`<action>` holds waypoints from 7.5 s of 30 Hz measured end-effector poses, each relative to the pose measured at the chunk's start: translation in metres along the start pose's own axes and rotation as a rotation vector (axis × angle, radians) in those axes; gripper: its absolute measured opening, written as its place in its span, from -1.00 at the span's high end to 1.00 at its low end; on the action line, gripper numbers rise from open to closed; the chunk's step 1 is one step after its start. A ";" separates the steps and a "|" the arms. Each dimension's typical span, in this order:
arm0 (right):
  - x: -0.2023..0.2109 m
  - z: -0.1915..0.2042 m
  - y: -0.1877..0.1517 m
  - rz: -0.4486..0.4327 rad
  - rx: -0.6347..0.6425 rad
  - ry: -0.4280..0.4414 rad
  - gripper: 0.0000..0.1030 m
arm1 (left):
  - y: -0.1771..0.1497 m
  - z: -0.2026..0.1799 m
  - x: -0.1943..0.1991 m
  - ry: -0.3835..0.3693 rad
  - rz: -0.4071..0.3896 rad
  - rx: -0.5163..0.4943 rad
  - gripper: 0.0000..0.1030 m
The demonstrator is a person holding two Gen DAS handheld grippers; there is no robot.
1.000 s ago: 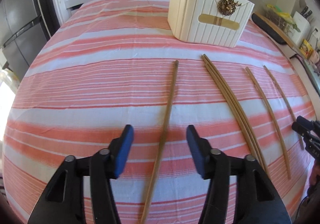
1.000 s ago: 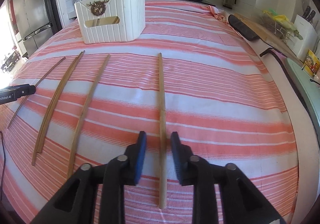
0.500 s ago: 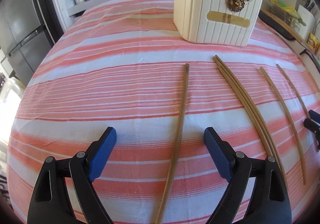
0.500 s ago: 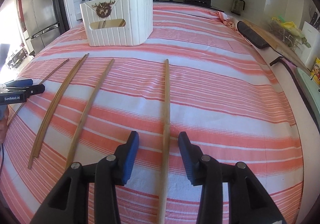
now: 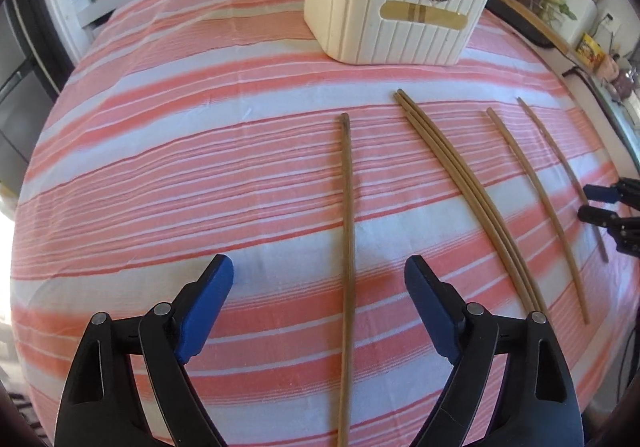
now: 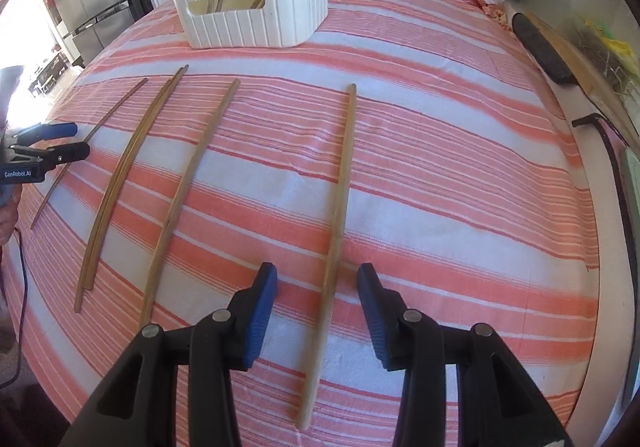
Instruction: Organize utensils
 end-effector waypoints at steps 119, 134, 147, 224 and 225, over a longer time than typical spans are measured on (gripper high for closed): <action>-0.035 -0.076 0.080 -0.221 -0.188 -0.106 -1.00 | 0.018 0.035 -0.013 0.156 -0.188 0.175 -0.99; -0.036 -0.076 0.080 -0.221 -0.188 -0.106 -1.00 | 0.018 0.035 -0.013 0.161 -0.188 0.172 -0.99; -0.036 -0.076 0.080 -0.221 -0.188 -0.107 -1.00 | 0.017 0.036 -0.013 0.159 -0.190 0.174 -0.99; -0.037 -0.075 0.080 -0.221 -0.189 -0.107 -1.00 | -0.044 -0.075 0.003 0.155 -0.153 0.158 -0.99; -0.037 -0.075 0.081 -0.221 -0.189 -0.107 -1.00 | -0.043 -0.075 0.002 0.155 -0.150 0.149 -0.99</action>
Point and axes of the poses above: each gripper's, at about its wrist camera, not at the fingertips, and x roughly against the way its jaws point, z to its left, y to its top, the point moved 4 cm from there along -x, roughly the way its jaws point, and after that the axes turned 6 degrees about z, right-handed, at the moved point
